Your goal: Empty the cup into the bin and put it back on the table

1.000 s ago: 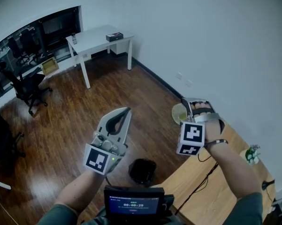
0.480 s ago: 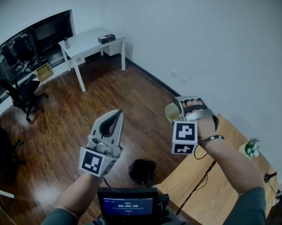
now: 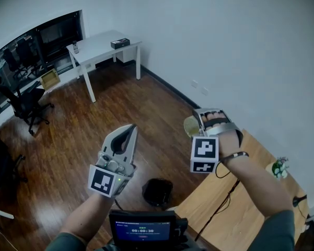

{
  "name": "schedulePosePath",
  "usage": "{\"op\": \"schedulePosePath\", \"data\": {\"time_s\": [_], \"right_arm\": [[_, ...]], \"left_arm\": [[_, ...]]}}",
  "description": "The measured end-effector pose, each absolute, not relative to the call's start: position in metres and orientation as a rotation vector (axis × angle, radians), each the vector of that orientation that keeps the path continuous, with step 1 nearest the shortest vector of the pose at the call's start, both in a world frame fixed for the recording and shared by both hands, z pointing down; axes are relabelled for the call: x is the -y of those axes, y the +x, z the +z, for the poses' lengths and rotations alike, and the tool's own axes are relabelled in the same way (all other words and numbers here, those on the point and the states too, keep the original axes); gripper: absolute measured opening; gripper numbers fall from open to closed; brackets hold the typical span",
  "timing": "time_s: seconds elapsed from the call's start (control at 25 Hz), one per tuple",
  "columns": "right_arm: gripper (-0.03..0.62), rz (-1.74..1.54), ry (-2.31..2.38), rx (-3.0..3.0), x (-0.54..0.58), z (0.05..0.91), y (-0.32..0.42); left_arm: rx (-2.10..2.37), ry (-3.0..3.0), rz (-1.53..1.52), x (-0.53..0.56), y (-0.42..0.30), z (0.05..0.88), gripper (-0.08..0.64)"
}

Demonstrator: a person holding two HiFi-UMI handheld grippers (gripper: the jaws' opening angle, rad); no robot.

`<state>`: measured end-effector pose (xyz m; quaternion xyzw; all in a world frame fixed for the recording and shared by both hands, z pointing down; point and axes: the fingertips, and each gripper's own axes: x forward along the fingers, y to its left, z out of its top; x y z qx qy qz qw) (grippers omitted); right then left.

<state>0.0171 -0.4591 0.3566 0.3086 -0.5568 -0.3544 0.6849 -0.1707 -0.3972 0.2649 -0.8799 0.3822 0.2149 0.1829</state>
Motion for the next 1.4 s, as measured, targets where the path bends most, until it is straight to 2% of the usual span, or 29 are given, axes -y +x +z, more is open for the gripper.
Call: {"op": "schedulePosePath", "data": {"time_s": [1.4], "right_arm": [[0.397,-0.848,0.658,1.232,0.458,0.348,-0.001]], "left_arm": [[-1.103,-2.480,0.604,0.395,-0.180,0.261,-0.009]]}}
